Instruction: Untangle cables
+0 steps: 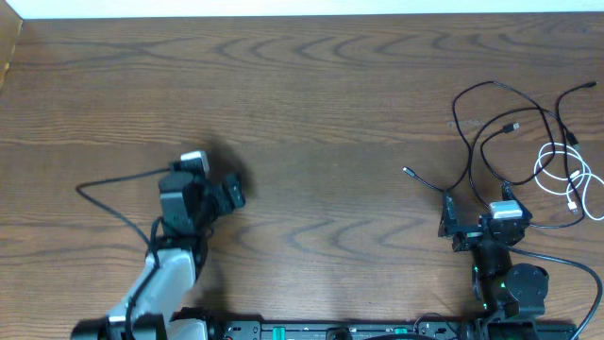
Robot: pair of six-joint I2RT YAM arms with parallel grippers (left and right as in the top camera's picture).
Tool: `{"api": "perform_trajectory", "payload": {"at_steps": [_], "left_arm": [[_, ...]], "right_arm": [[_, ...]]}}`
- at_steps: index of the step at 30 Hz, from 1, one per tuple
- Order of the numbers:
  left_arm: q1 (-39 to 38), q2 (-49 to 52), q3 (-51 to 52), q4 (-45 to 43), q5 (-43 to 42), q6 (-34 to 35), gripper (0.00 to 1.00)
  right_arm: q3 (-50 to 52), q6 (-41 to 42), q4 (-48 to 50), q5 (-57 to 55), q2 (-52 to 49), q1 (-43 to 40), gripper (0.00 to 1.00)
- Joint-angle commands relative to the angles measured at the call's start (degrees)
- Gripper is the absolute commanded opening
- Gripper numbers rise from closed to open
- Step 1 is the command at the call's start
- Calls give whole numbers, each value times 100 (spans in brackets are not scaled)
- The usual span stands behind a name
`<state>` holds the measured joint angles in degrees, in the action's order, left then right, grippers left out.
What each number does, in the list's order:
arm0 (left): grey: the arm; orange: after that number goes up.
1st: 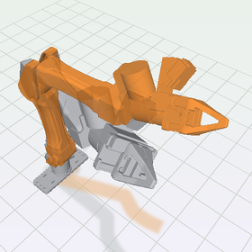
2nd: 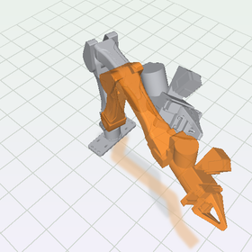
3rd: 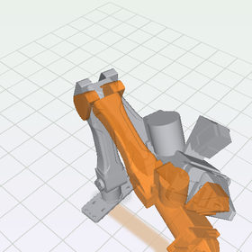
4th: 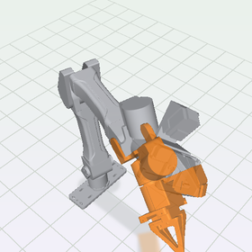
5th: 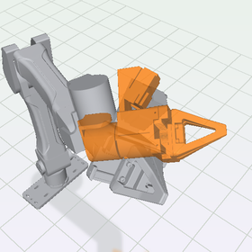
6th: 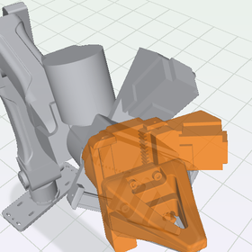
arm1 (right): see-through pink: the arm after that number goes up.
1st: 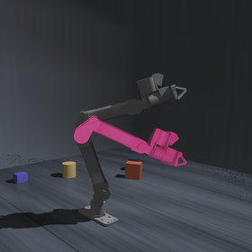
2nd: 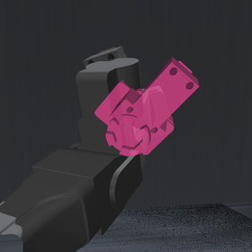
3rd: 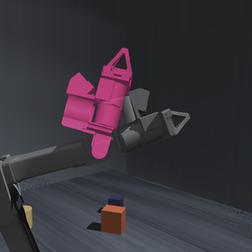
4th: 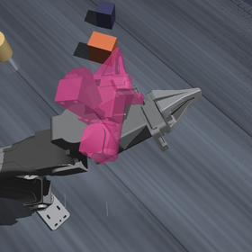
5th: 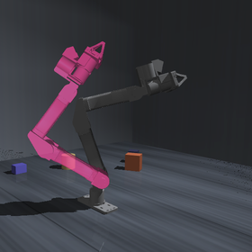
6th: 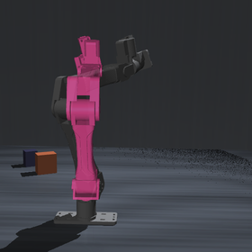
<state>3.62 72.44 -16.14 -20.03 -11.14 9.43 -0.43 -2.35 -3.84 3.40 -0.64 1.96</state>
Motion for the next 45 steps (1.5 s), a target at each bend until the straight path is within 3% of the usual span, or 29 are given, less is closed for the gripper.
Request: {"api": "perform_trajectory", "payload": {"at_steps": [1,6,16,23,41,45], "left_arm": [[87,-308,573,-262,133,-212,99],[87,-769,1198,-737,138,-214,99],[186,-1593,1598,-544,170,-210,99],[415,-2179,1591,181,127,-205,99],[435,-5016,1591,2334,199,-238,99],[435,-5440,1591,2347,247,-238,99]], "right_arm": [[11,-74,-20,0,35,50,99],[11,-74,-20,0,35,50,99],[11,-72,-20,0,35,50,99],[11,-74,-20,0,35,50,99],[11,-74,-20,0,35,50,99],[11,-74,-20,0,35,50,99]]}}
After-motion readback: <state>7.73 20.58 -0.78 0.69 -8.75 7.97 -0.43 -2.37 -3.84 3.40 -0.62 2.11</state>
